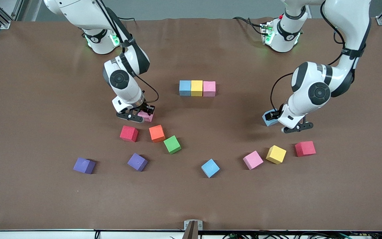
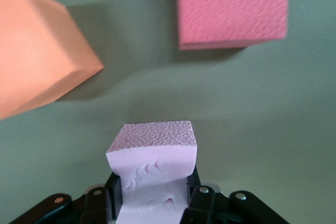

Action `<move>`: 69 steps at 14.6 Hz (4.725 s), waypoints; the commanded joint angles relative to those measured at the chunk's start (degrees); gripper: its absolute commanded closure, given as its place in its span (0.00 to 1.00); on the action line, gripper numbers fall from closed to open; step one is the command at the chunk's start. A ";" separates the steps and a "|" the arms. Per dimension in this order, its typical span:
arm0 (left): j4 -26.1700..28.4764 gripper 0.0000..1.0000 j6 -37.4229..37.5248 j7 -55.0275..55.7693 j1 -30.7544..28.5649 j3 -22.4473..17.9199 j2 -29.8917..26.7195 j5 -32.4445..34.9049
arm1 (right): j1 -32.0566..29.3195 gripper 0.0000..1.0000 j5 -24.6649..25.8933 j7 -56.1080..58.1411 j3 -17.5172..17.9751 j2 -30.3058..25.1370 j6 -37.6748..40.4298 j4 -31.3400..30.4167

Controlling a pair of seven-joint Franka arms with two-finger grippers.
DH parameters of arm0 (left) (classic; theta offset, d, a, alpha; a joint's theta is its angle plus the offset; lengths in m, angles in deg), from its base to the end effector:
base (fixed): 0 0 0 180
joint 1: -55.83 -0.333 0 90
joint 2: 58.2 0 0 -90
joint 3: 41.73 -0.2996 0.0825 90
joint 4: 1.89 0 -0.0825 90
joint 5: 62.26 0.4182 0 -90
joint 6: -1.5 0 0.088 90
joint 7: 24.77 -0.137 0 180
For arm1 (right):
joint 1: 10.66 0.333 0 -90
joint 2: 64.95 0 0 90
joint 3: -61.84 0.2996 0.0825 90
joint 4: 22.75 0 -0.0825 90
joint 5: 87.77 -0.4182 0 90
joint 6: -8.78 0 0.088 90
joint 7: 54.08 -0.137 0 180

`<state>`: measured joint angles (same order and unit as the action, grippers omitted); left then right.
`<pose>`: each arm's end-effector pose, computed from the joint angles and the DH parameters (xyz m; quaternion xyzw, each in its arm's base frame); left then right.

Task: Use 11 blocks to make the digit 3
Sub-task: 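Grasp a blue cube with the left gripper while the right lifts pink, then carry the pink cube to the row with the right gripper, then lower the pink cube below the blue cube and open the right gripper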

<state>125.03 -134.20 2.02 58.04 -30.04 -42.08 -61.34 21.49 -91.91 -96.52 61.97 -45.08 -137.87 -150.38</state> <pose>0.5334 -0.1365 0.1695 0.9920 0.1081 -0.0652 0.0004 0.4731 0.2991 0.1401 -0.9927 0.1187 0.0180 0.0114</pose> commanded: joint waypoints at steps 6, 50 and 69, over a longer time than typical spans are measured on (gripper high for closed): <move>1.66 0.36 -4.39 3.35 -0.45 -0.09 3.83 -0.92 | 8.88 1.00 0.53 -2.73 0.05 -0.45 5.31 5.72; -21.45 0.80 20.48 6.69 1.13 -0.01 3.66 -0.22 | 19.35 1.00 0.27 -8.36 -0.13 11.86 7.26 19.88; -21.19 0.80 20.65 6.61 0.87 -0.09 3.74 -0.05 | 18.21 1.00 0.01 -9.24 -0.31 11.24 10.16 19.79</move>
<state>104.72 -114.80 9.04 58.91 -30.03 -38.58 -61.36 39.96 -91.96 -104.66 61.50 -34.15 -127.61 -130.81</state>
